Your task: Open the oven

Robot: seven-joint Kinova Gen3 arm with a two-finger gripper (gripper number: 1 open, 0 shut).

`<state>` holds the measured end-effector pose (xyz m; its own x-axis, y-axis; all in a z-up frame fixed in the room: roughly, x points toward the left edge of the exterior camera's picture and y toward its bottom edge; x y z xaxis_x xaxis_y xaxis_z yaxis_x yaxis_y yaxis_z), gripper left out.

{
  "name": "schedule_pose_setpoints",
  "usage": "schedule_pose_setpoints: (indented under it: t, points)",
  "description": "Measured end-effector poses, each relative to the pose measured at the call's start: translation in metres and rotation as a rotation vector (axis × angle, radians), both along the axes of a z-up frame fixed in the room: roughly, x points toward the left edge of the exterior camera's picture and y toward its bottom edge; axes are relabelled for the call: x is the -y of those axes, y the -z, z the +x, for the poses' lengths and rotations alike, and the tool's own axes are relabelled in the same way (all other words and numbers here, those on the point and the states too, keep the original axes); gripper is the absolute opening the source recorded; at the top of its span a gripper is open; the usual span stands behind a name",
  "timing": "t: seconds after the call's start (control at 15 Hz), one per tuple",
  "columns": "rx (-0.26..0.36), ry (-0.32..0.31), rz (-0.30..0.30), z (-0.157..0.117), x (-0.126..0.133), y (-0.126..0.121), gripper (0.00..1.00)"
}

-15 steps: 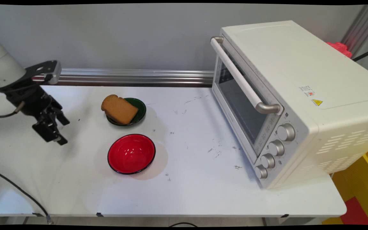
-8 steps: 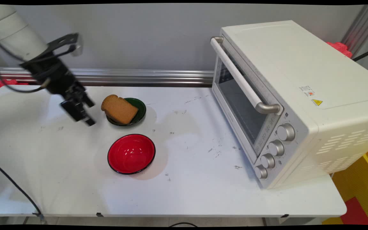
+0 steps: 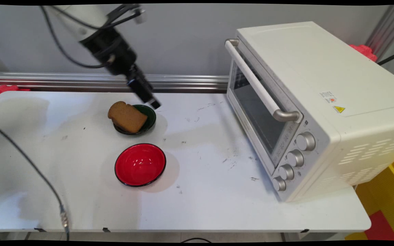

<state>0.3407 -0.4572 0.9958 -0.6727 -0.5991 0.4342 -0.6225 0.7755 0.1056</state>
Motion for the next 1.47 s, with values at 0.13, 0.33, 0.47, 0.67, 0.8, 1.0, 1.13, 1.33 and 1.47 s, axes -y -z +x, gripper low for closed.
schedule_pose_setpoints:
  t: [0.13,0.33,0.47,0.67,0.8,1.0,1.13,1.33,1.47]
  points:
    - [-0.018,-0.003,-0.019,-0.023,0.012,-0.010,1.00]
    - [-0.043,-0.004,-0.048,-0.052,0.029,-0.025,1.00]
    - [-0.058,-0.002,-0.065,-0.068,0.038,-0.033,1.00]
    - [-0.079,0.011,-0.099,-0.089,0.052,-0.045,1.00]
    - [-0.094,0.024,-0.125,-0.101,0.060,-0.054,1.00]
    - [-0.110,0.039,-0.153,-0.114,0.069,-0.063,1.00]
    - [-0.120,0.047,-0.167,-0.120,0.074,-0.068,1.00]
    - [-0.136,0.066,-0.179,-0.129,0.080,-0.073,1.00]
    - [-0.140,0.077,-0.186,-0.133,0.083,-0.074,1.00]
